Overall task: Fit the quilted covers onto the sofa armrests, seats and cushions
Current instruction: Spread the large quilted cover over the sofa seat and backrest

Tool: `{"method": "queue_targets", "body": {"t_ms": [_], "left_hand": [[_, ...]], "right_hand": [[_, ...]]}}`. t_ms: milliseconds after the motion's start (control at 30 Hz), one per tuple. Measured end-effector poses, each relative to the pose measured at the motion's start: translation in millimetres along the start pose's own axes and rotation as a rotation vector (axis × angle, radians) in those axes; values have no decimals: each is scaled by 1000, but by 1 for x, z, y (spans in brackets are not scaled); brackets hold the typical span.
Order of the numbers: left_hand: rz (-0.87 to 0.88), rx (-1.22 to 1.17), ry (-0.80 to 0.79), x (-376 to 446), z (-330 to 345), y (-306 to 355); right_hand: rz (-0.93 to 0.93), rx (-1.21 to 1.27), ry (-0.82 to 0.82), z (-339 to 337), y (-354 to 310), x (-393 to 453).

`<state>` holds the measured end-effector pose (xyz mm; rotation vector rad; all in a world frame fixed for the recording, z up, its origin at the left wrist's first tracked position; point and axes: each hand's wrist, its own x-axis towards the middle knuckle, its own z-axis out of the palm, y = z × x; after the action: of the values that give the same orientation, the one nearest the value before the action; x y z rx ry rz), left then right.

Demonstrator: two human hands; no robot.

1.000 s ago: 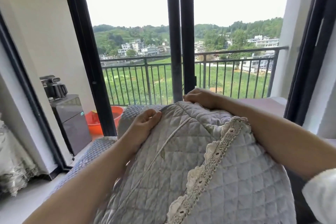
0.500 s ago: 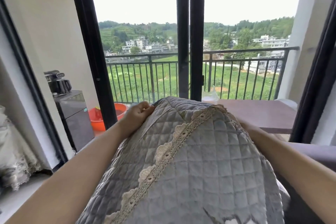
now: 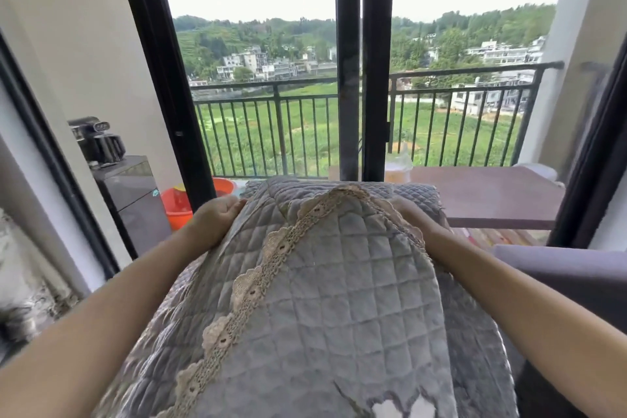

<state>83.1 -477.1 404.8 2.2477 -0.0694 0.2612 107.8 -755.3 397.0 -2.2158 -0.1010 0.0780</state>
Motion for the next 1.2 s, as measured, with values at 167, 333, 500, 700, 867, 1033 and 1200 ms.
{"method": "queue_targets", "body": {"t_ms": [167, 333, 500, 700, 867, 1033, 1200], "left_hand": [[-87, -42, -46, -2, -40, 27], [-259, 544, -397, -19, -68, -6], [-271, 700, -379, -63, -130, -68], [-189, 724, -460, -39, -130, -79], [-110, 744, -452, -27, -140, -97], [-52, 681, -455, -18, -144, -106], [28, 659, -453, -16, -143, -110]], "right_hand": [[-188, -222, -38, 62, -40, -10], [-329, -233, -208, 141, -91, -27], [-416, -244, -302, 208, -132, -30], [-320, -254, -330, 200, -115, -18], [-164, -140, -548, 167, -67, -25], [28, 39, -680, 126, -6, -44], [-160, -264, -158, 113, -3, -64]]}}
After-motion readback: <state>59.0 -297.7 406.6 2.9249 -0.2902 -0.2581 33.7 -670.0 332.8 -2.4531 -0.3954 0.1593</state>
